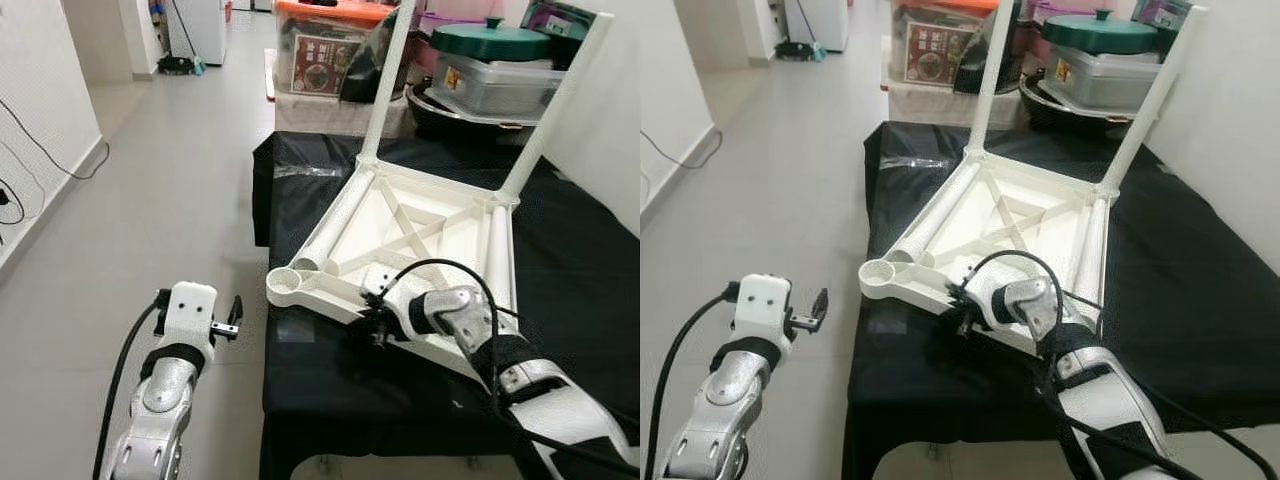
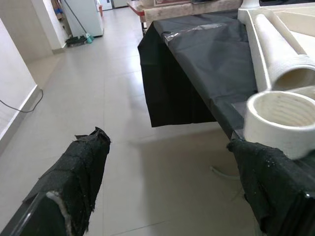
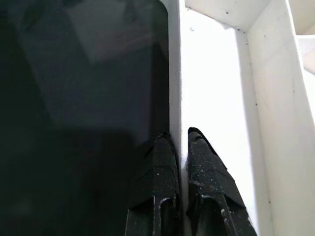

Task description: Building children table

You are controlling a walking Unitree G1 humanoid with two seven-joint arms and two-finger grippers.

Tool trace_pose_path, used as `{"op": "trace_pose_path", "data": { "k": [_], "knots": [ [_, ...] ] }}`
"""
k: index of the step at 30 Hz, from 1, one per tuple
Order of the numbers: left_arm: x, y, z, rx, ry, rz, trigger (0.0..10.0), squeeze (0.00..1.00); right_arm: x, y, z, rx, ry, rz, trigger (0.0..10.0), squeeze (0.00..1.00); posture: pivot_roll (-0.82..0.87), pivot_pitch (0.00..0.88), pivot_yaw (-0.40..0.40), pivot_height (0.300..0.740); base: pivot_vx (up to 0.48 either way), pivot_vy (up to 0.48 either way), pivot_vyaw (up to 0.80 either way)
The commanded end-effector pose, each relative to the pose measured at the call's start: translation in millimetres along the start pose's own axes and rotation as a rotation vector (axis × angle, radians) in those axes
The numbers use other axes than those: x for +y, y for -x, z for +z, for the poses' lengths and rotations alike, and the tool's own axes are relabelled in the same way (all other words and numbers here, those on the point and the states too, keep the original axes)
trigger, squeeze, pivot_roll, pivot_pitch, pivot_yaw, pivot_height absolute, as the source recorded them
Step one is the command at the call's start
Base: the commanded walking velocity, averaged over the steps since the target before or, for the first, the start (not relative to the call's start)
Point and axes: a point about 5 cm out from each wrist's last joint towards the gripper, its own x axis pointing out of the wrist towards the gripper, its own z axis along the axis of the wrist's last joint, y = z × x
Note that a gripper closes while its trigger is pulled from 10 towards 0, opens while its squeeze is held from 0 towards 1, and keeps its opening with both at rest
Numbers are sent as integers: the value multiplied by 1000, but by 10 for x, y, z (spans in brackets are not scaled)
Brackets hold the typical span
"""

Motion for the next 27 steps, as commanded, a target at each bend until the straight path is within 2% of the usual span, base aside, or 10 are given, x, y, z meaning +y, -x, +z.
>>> {"op": "trace_pose_path", "data": {
  "k": [1,5,12,19,20,21,22,25,26,27],
  "knots": [
    [-35,31,-32,14,5,-6,10000,0,-7,280,-342,210,167,86,0,0,127,0,-148,740,0,0,0],
    [-38,36,-35,15,6,-7,10000,0,-32,373,-403,260,207,93,0,0,127,0,-148,740,0,0,0],
    [-102,68,-56,26,22,-11,10000,0,-335,1335,-819,693,296,-67,0,0,93,0,-152,740,0,0,0],
    [-120,77,-59,29,28,-13,10000,0,-363,1506,-920,797,338,-125,0,0,94,0,-152,740,0,0,0],
    [-123,79,-60,30,30,-14,10000,0,-386,1565,-953,851,369,-161,2980,0,94,0,-152,740,0,0,0],
    [-123,79,-60,30,30,-14,10000,0,-386,1565,-953,851,369,-161,2980,0,94,0,-152,740,0,0,0],
    [-118,82,-59,30,31,-12,10000,0,-422,1626,-968,895,374,-214,10000,0,102,0,-160,740,0,0,0],
    [-118,82,-59,30,31,-12,10000,0,-422,1626,-968,895,374,-214,10000,0,102,0,-160,740,0,0,0],
    [-91,91,-61,30,30,-6,10000,0,-545,1647,-848,880,395,-361,10000,1000,106,0,-157,740,0,0,0],
    [-91,91,-61,30,30,-6,10000,0,-545,1647,-848,880,395,-361,10000,1000,106,0,-157,740,0,0,0]
  ]
}}
